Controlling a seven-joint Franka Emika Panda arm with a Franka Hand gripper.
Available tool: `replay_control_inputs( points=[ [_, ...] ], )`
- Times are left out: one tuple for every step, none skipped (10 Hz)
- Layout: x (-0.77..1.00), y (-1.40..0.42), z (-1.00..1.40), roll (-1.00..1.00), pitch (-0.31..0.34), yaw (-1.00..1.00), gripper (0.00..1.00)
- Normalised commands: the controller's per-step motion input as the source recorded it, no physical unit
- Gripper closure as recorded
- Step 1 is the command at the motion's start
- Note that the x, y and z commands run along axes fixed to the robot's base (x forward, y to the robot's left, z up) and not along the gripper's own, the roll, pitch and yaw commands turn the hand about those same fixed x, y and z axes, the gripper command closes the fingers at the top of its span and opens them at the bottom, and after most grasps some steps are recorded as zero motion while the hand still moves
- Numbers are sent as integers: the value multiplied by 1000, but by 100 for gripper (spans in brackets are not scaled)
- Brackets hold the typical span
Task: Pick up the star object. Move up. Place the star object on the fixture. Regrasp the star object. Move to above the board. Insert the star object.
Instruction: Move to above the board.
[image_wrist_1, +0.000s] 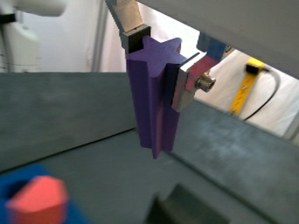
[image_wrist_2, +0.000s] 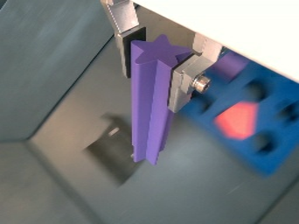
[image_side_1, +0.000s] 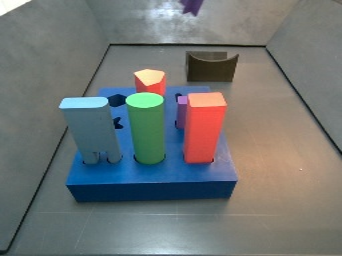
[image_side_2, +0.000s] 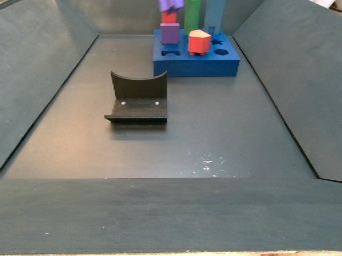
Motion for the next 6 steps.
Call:
replay_control_inputs(
  points=[
    [-791, -1000, 379, -1000, -239, 41, 100],
    [-653, -774, 294, -1000, -256, 26, 100],
    [-458, -501, 193, -1000, -269, 13, 100],
    [-287, -272, 102, -1000, -270, -4, 100],
    [-150, -108, 44, -882, -228, -20, 100],
    [-92, -38, 24, -642, -169, -24, 100]
  ],
)
